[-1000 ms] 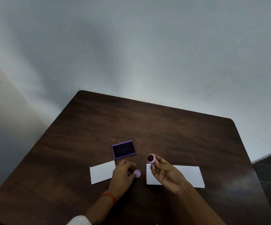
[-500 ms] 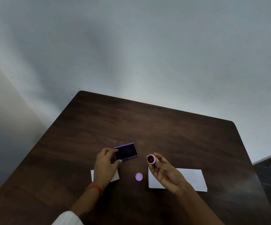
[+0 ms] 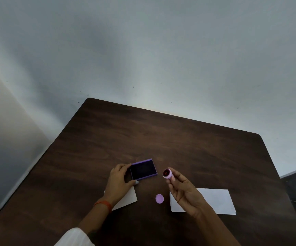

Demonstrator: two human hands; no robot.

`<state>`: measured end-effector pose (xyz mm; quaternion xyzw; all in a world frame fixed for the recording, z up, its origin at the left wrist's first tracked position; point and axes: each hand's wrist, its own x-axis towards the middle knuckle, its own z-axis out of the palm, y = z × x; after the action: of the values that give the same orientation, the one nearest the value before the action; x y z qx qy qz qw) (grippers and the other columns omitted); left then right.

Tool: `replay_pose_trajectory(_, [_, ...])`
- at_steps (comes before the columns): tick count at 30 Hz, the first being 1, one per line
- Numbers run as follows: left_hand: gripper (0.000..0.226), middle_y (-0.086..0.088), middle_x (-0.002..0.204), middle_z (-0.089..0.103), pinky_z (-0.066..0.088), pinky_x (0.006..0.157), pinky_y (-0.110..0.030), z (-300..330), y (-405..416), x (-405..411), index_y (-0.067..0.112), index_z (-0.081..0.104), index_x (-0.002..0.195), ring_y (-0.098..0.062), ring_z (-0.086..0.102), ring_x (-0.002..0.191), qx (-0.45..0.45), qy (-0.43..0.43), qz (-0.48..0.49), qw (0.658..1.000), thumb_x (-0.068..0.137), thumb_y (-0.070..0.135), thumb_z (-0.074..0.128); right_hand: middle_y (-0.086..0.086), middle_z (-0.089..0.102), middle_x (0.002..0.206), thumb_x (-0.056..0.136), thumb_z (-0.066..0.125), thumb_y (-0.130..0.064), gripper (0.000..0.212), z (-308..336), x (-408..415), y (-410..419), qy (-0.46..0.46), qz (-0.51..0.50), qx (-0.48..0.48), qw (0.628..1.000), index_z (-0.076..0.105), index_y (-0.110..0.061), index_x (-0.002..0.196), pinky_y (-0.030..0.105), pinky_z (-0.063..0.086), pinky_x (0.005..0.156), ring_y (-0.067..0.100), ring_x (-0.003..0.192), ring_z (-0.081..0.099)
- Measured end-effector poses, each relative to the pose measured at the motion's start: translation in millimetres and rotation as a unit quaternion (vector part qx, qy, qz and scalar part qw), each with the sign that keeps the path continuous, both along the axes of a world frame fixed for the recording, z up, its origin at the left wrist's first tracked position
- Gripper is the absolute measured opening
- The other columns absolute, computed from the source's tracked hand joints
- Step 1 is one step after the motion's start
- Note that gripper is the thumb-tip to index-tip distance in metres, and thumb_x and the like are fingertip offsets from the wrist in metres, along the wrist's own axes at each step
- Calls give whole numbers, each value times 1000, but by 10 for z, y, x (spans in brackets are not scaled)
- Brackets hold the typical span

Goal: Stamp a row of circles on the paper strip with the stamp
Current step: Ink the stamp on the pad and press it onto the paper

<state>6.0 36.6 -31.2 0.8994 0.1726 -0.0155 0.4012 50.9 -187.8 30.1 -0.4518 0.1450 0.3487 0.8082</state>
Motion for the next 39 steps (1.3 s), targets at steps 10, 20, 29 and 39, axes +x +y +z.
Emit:
replay_pose_trajectory(10, [79,0,129,43,48,94,-30,-36,60,97,25,31,140,-15,48,110,13,22,-33,999,74,36,72,10,75,91,70,59,-3,19,-85,21,209,18,-26,19,999,73,-9,81,23,59,64,19,87,71])
replay_pose_trajectory(20, [74,4,134,38,47,95,-29,-82,-58,82,25,40,133,-13,44,115,34,-8,-64,997,70,41,74,11,75,94,71,59,-1,23,-147,84,227,24,-33,-10,999,71,-7,90,23,59,63,19,88,71])
replay_pose_trajectory(29, [71,4,133,43,48,94,-33,-122,-139,43,25,43,129,-14,46,113,39,-29,-60,997,67,42,74,2,67,87,81,64,-14,12,-194,173,575,-386,117,-477,781,68,-15,92,17,49,74,16,86,63])
replay_pose_trajectory(39, [74,5,133,43,44,91,-27,-195,-135,40,27,41,133,-13,46,111,51,-37,-66,996,69,44,73,14,59,119,85,53,-10,27,-359,222,752,-597,332,-528,504,55,-6,111,32,41,92,26,111,49])
